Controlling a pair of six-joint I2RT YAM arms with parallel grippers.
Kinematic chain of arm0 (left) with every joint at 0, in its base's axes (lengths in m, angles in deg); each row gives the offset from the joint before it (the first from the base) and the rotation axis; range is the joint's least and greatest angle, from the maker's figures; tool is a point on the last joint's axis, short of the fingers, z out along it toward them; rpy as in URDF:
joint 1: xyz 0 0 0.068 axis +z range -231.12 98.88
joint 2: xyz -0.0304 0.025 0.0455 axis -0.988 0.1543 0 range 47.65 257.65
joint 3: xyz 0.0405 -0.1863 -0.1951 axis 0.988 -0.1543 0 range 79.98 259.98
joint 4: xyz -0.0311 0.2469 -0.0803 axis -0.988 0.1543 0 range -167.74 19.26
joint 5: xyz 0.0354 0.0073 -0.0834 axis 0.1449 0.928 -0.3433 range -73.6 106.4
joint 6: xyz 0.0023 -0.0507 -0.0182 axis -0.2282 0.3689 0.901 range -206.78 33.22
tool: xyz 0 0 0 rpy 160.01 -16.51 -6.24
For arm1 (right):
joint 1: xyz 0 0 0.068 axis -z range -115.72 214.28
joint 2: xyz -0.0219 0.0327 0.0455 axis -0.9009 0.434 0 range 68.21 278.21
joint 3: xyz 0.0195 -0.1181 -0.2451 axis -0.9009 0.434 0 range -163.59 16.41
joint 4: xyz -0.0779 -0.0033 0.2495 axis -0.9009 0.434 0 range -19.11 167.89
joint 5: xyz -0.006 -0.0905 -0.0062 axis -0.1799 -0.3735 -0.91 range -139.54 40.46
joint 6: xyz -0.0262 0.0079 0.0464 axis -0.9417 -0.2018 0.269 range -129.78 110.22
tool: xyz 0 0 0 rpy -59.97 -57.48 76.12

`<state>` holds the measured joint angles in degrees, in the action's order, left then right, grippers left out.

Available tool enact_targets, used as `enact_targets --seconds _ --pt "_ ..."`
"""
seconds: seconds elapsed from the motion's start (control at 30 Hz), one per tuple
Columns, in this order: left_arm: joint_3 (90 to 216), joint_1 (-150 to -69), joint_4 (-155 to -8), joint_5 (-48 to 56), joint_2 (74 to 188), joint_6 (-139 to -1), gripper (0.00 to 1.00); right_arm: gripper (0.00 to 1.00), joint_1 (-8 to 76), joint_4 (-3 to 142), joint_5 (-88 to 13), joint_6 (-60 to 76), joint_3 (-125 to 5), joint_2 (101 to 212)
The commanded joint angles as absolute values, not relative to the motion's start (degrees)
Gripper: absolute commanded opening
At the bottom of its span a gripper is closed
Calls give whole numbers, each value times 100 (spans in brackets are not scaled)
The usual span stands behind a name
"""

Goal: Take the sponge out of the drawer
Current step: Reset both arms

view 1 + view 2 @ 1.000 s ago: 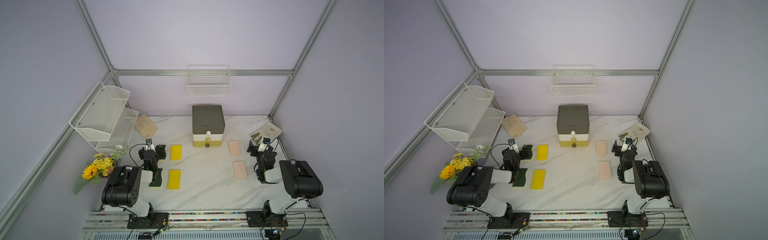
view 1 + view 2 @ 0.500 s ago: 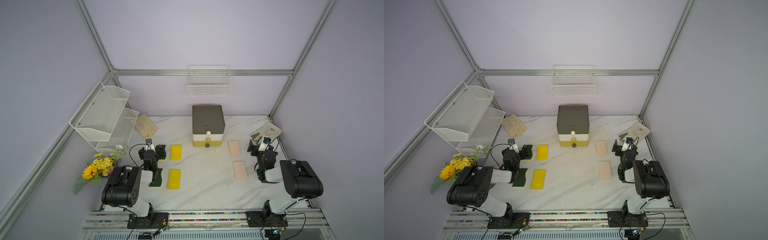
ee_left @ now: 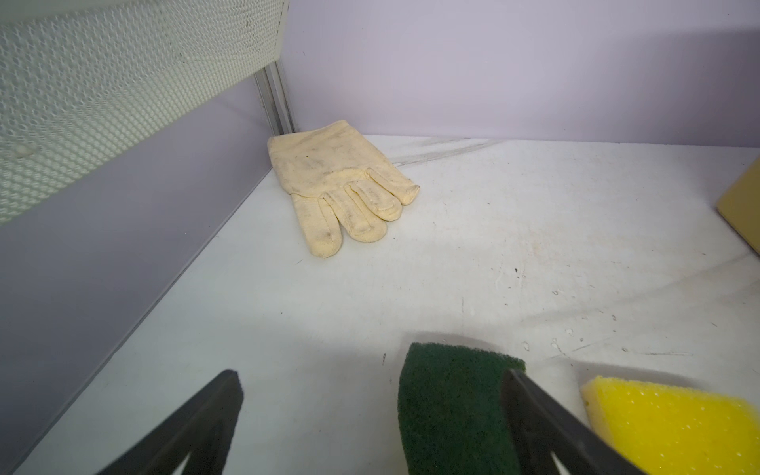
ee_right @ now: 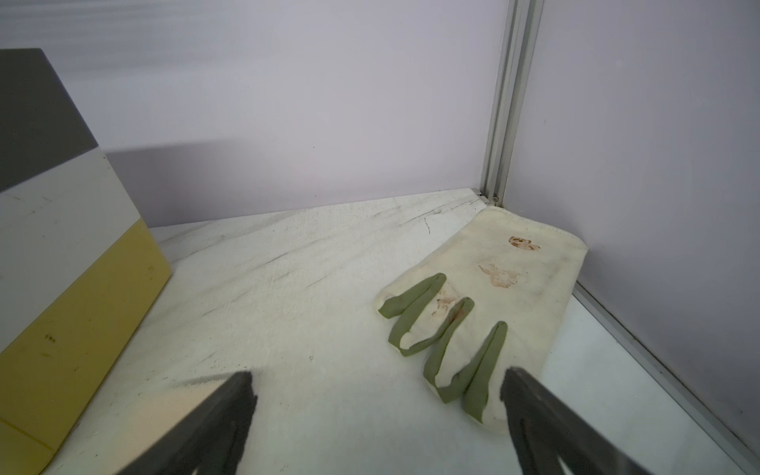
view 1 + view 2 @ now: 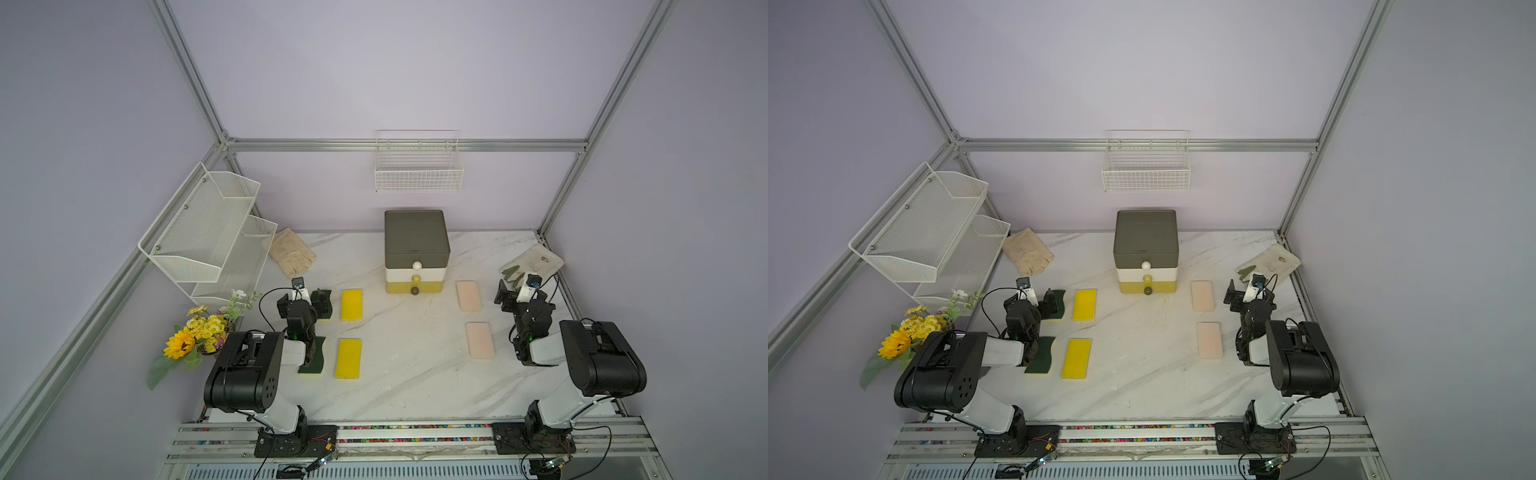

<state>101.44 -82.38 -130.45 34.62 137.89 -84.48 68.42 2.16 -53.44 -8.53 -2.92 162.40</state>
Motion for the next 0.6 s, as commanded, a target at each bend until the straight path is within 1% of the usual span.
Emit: enact_targets --seconds 0.0,0.1,0.2,0.3,0.4,0.57 --pt "10134 -8209 -13250 3415 13757 -8538 100 97 6863 295 -5297 -808 -345 16247" --pt "10079 -8209 -13306 3349 13703 -8599 100 97 6859 297 -5297 -803 -344 16238" --pt "9744 -8218 -13596 2928 13355 -8744 100 97 6860 299 -5297 -803 -343 16232" --pt "9860 -8216 -13277 3120 13330 -8642 100 97 6861 303 -5297 -807 -345 16239" --pt "10036 -8217 -13449 3237 13752 -8678 100 97 6862 295 -5301 -805 -345 16243" --pt "10120 -8216 -13266 3317 13757 -8596 100 97 6861 297 -5297 -804 -346 16244"
